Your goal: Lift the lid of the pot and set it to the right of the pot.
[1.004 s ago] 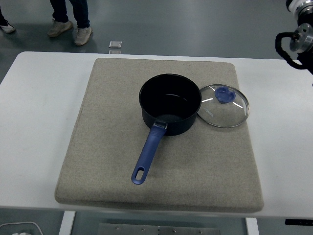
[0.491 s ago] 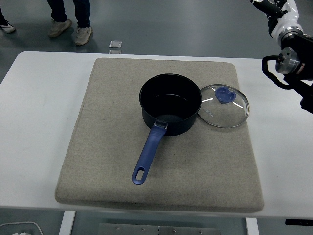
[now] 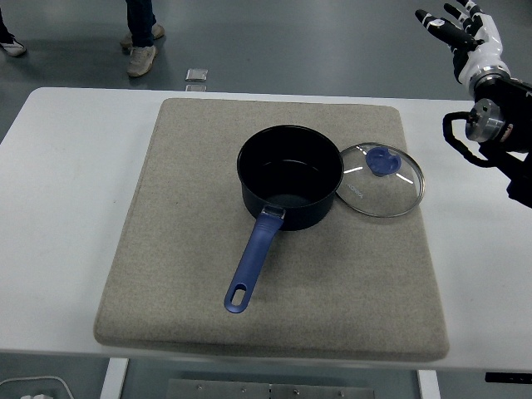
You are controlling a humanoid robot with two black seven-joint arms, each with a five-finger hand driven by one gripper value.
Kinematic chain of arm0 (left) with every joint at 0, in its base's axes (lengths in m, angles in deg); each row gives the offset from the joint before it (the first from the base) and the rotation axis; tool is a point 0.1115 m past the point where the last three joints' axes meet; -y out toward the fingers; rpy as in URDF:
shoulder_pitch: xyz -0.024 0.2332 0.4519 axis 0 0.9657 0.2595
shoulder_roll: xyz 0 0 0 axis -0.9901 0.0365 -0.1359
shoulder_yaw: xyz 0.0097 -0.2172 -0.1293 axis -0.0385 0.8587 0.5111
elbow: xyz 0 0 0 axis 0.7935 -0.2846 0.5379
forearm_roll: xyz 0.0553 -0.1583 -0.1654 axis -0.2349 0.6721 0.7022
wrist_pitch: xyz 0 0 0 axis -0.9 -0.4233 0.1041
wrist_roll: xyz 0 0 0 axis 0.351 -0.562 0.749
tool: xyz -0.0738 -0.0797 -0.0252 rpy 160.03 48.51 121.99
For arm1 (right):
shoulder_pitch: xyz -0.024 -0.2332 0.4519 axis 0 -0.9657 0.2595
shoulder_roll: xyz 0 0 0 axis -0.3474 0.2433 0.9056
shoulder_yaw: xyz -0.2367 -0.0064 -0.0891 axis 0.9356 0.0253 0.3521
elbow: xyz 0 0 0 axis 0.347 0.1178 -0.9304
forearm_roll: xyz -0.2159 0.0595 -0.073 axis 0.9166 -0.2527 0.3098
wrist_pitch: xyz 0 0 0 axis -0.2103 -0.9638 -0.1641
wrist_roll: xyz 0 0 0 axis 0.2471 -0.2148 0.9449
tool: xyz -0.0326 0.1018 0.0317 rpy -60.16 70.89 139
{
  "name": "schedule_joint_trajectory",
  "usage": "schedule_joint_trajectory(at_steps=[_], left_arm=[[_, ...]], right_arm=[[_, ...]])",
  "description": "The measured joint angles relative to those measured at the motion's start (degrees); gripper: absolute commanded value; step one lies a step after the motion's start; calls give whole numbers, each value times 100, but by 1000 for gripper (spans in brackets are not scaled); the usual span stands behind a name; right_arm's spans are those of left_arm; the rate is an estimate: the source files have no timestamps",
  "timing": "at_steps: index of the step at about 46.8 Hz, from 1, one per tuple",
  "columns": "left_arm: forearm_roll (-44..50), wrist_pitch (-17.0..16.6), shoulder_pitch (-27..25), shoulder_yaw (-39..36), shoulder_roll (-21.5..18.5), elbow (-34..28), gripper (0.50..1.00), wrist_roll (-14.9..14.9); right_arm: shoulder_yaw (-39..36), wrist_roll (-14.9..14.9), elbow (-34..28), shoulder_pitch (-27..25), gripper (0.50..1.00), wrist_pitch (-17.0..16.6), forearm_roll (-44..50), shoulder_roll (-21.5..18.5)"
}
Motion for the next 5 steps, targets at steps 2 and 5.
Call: schedule_joint_trajectory(at_steps=[2, 5], left_arm=[[0, 0, -1, 0, 0, 0, 1000, 0], [0, 0, -1, 0, 0, 0, 1000, 0]], right_arm=[[0, 0, -1, -22, 907, 0, 0, 0], [0, -1, -4, -47, 909, 1, -9, -1]])
